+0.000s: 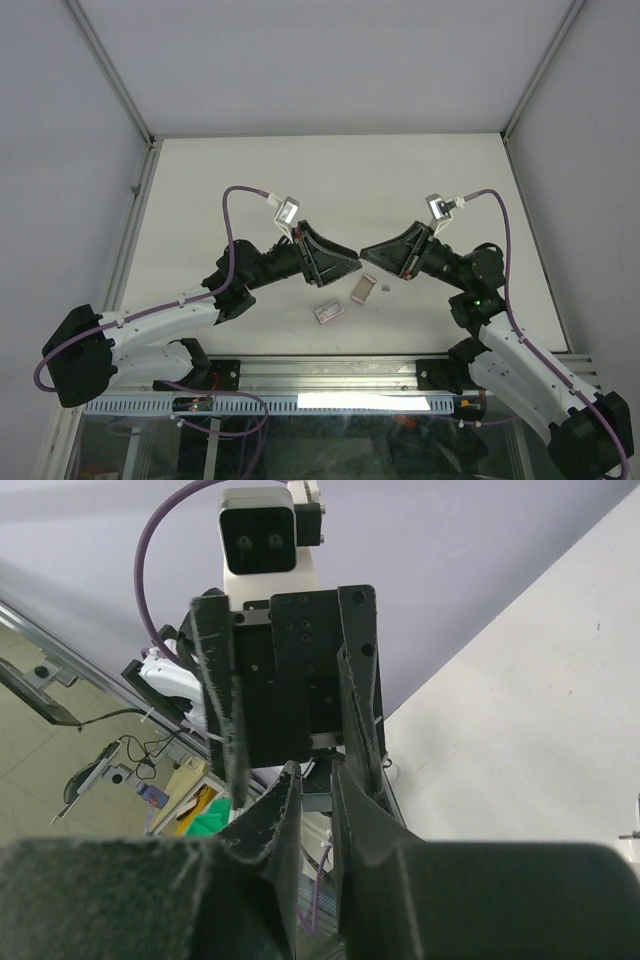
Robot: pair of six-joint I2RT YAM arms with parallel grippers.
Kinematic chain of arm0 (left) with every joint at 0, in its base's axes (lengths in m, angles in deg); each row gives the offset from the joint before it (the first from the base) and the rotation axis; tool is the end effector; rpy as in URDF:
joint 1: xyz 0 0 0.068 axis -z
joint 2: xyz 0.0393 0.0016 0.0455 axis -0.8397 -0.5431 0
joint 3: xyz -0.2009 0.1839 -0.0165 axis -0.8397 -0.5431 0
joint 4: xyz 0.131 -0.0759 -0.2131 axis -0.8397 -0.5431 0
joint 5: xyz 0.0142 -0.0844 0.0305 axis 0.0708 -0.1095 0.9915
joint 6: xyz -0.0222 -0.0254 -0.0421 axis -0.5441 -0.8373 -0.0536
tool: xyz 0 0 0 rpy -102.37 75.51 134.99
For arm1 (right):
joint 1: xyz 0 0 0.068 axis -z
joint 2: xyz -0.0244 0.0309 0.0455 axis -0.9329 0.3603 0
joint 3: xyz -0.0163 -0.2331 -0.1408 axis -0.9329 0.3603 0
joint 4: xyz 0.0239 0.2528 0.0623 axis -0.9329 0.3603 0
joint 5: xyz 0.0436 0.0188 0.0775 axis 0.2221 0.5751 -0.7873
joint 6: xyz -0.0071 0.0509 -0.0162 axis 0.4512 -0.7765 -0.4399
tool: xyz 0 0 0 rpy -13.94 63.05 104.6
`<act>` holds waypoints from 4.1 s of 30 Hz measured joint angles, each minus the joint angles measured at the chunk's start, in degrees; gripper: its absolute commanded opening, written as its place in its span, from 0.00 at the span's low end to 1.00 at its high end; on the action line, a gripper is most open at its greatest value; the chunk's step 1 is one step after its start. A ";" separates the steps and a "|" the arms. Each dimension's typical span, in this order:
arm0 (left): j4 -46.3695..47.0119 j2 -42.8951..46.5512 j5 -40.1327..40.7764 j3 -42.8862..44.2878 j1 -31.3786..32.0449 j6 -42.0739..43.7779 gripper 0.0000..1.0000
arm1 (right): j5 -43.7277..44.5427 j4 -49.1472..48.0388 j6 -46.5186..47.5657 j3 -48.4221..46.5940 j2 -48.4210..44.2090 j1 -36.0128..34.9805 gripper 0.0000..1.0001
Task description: Load the staples into the stapler
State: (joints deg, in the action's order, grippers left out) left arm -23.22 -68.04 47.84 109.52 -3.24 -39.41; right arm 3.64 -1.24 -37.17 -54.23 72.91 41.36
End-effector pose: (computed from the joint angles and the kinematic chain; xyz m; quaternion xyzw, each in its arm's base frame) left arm 0.1411 -0.2118 0.3015 0.1587 0.6212 -0.6489 0.4098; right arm 0.1362 0.0972 0.3019 -0.1318 0.5911 0.6725 0.4254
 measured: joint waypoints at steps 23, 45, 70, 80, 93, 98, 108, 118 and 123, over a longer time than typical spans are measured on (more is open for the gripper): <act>-57.22 7.61 -8.15 18.53 -47.76 16.59 0.99 | 21.35 43.06 44.85 -25.70 23.43 -12.00 0.08; -66.03 19.19 10.40 11.69 -49.05 29.94 0.99 | 33.59 56.00 65.48 -52.11 64.46 -25.33 0.06; -66.03 19.52 10.38 11.67 -49.05 30.14 0.99 | 37.13 59.30 68.13 -52.74 67.78 -25.88 0.04; -66.03 19.50 10.38 11.65 -49.05 30.18 0.99 | 37.79 59.36 68.39 -52.74 68.50 -25.88 0.03; -66.05 19.52 10.38 11.56 -49.05 30.32 0.99 | 38.07 59.43 68.37 -52.76 68.59 -25.92 0.03; -66.03 19.52 10.38 11.56 -49.05 30.32 0.99 | 38.07 59.91 68.13 -53.07 68.72 -25.92 0.03; -66.03 19.63 10.38 11.54 -49.05 30.32 0.99 | 38.27 65.40 66.77 -56.57 70.88 -25.94 0.03; -66.03 20.00 10.38 11.50 -49.05 30.34 0.99 | 38.12 68.30 66.55 -57.57 70.93 -25.94 0.18; -66.03 20.02 10.38 11.47 -49.05 30.34 0.99 | 38.03 68.74 66.27 -57.79 70.93 -25.94 0.32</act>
State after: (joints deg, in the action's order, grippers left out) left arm -89.25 -48.02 58.22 120.99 -52.29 -9.07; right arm 41.67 67.50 29.10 -112.02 143.84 15.41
